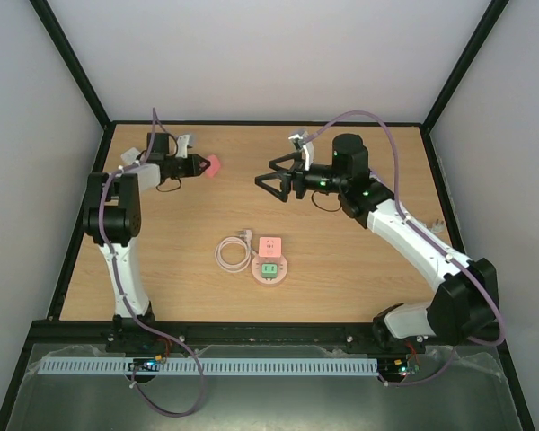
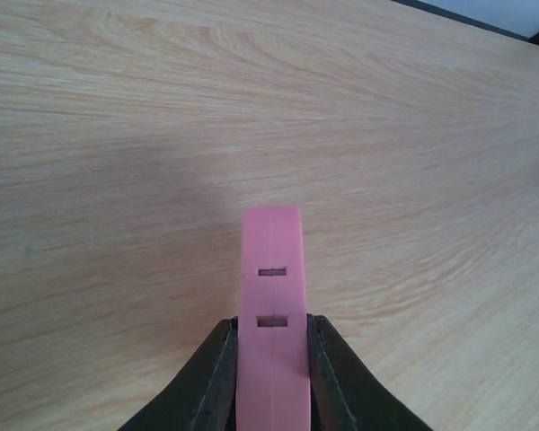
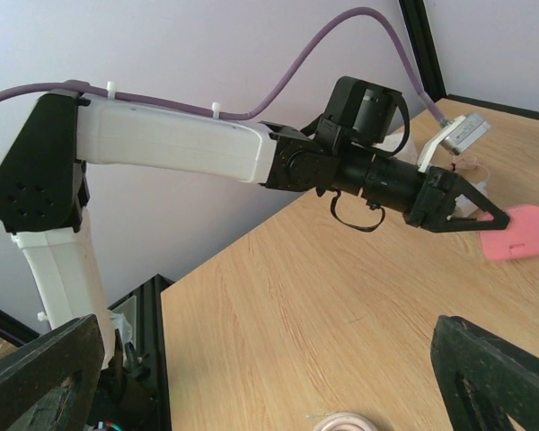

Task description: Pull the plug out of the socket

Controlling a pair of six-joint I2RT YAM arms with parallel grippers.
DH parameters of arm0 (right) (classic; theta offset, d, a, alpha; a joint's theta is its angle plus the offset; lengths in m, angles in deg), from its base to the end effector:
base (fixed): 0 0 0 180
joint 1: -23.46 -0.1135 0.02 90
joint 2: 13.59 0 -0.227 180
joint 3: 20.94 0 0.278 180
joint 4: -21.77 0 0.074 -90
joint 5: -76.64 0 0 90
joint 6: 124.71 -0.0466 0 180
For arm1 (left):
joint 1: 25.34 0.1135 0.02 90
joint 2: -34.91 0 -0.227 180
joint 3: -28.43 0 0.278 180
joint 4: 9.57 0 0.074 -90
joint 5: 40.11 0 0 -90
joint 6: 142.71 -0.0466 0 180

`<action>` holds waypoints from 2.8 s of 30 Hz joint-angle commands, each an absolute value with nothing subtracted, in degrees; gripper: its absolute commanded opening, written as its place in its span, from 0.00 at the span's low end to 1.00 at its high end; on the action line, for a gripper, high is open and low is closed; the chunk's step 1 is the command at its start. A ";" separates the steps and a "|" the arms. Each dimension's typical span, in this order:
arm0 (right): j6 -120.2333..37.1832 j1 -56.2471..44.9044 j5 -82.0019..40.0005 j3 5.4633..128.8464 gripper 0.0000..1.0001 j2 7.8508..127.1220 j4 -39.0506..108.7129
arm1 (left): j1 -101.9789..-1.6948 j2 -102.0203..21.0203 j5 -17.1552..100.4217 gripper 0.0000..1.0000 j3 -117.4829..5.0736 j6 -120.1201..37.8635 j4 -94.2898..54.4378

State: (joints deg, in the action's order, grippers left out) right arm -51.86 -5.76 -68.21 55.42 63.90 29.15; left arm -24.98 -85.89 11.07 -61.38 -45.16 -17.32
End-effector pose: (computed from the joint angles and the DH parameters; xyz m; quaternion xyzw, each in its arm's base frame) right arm 0.2855 0.2034 0.3147 -0.3697 0.6371 0.5489 0.3952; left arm 0.4608 -0.0263 0.0963 0.0848 0.8583 -0.3246 0.3884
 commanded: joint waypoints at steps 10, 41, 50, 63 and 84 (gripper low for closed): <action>-47.61 -5.64 -66.57 54.47 0.98 62.38 29.85 | -24.36 -90.26 13.82 0.53 -67.89 -44.60 -22.08; -10.37 -12.33 -51.68 53.02 0.98 70.85 59.50 | -24.12 -53.43 23.51 0.99 -47.52 -56.76 -29.32; -2.97 -15.03 -49.16 56.18 0.99 76.42 65.72 | -24.19 -43.84 17.79 0.99 -41.23 -58.90 -26.95; 1.82 -16.57 -49.13 57.17 0.99 79.43 70.70 | -24.15 -42.83 14.92 0.99 -42.22 -62.17 -32.31; 0.98 -18.61 -45.72 56.57 0.89 81.31 68.36 | -24.19 -42.50 13.38 0.99 -42.61 -61.59 -32.58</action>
